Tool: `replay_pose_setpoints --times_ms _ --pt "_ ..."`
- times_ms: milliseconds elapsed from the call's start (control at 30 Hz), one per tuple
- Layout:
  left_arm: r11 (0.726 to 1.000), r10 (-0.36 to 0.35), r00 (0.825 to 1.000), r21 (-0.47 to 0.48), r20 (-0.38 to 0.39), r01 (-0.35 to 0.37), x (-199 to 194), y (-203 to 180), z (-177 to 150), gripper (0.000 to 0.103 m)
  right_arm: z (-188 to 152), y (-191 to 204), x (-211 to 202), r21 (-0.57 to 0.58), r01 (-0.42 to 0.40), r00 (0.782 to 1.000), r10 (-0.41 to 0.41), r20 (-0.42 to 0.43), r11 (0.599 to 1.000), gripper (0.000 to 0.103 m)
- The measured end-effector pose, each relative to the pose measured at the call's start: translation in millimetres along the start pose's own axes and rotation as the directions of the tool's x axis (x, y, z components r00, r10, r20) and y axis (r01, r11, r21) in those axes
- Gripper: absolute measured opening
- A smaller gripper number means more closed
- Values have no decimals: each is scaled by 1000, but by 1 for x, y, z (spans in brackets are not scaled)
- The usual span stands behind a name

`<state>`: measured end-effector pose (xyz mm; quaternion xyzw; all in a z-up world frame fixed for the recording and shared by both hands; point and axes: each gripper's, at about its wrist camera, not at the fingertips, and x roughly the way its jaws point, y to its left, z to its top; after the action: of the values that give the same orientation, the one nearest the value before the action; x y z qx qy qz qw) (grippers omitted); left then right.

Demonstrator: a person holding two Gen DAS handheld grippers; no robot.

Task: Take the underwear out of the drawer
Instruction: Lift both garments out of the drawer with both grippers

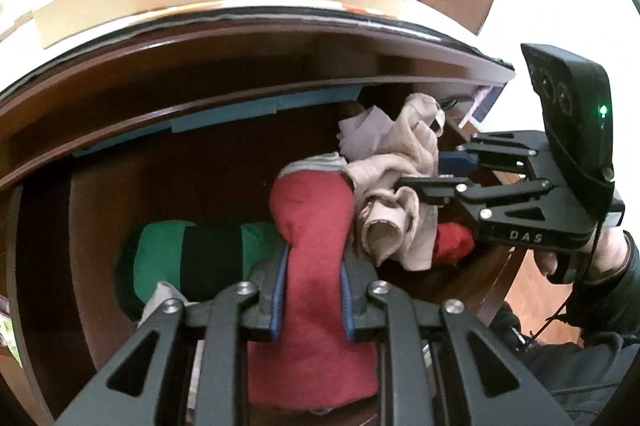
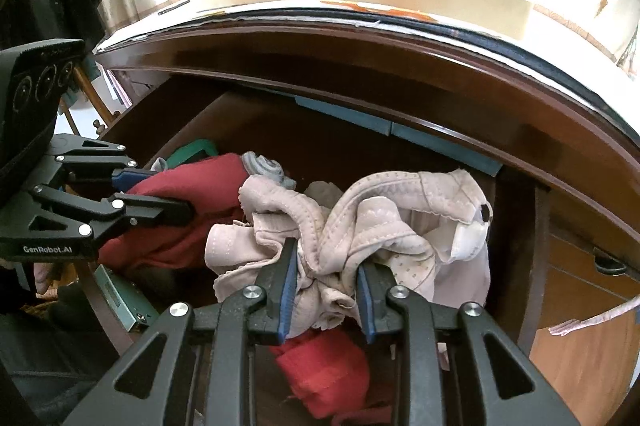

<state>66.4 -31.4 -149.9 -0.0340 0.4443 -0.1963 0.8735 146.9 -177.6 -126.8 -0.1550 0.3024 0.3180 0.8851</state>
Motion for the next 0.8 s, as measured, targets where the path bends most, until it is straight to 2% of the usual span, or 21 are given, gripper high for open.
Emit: replay_pose_setpoints --times_ms 267,433,800 --pt "999 -8 997 -46 74 12 -13 8 -5 20 -5 -2 -9 12 -6 999 5 40 1000 29" --pt "997 -15 988 -79 152 28 -32 15 -4 20 -8 -4 -9 12 -1 999 1 37 1000 29" --pt "996 -18 969 -80 246 39 -44 10 -1 20 -12 -1 -14 4 -1 997 1 79 1000 29"
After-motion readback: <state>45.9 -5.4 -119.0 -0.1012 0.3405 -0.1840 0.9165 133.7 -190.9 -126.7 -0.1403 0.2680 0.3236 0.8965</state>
